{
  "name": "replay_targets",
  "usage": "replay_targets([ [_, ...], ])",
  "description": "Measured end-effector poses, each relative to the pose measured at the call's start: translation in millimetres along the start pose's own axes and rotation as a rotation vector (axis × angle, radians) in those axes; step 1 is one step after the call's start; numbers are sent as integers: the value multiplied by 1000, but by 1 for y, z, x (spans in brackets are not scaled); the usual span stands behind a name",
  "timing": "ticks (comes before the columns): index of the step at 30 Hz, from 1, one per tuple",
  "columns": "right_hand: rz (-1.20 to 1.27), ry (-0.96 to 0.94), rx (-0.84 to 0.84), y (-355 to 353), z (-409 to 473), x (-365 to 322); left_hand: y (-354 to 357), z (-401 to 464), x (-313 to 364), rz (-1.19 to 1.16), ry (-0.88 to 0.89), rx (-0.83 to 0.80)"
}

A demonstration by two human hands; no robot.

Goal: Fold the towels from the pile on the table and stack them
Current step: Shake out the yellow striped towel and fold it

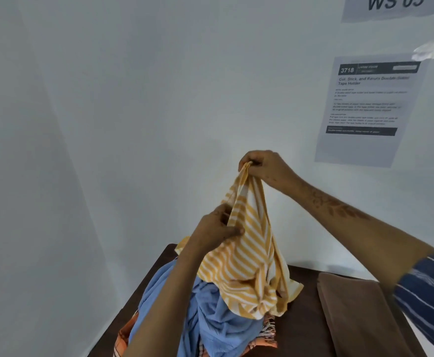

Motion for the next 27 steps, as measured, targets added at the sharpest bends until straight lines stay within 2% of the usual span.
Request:
replay_targets([
  [2, -18, -24, 38, -10, 11, 0, 9, -5, 0, 225, -55, -53],
  [6, -58, -43, 216, -37, 34, 4, 40, -25, 16, 855, 72, -84],
  [8, -80, -33, 270, -49, 43, 7, 58, -32, 19, 932, 200, -148],
  [10, -70, 6, 301, -58, 48, 11, 67, -31, 14, 714, 290, -239],
  [12, -11, 41, 329, -63, 51, 15, 66, -27, 3, 396, 230, -325],
  [13, 17, 51, 346, -66, 52, 17, 66, -25, -1, 315, 205, -367],
  [17, 33, 60, 357, -65, 56, 22, 75, -23, 3, 205, 248, -471],
  [19, 62, 72, 372, -66, 57, 23, 72, -19, 18, -120, 175, -426],
  [21, 109, 79, 389, -69, 59, 22, 66, -11, 27, -567, -31, -264],
  [22, 129, 79, 393, -70, 60, 21, 65, -7, 29, -692, -123, -180],
  [23, 144, 76, 395, -71, 60, 20, 65, -3, 29, -718, -175, -126],
  [27, 175, 62, 388, -71, 62, 13, 70, 5, 31, -354, -161, -76],
])
Point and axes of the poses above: each hand's wrist, its own z-axis towards the middle knuckle, its own y-axis out of the palm, x = y × z, the point moved 3 cm from there along z, towards the middle knuckle, and after that the axes turned 3 degrees about -x, right-handed, at the moved point
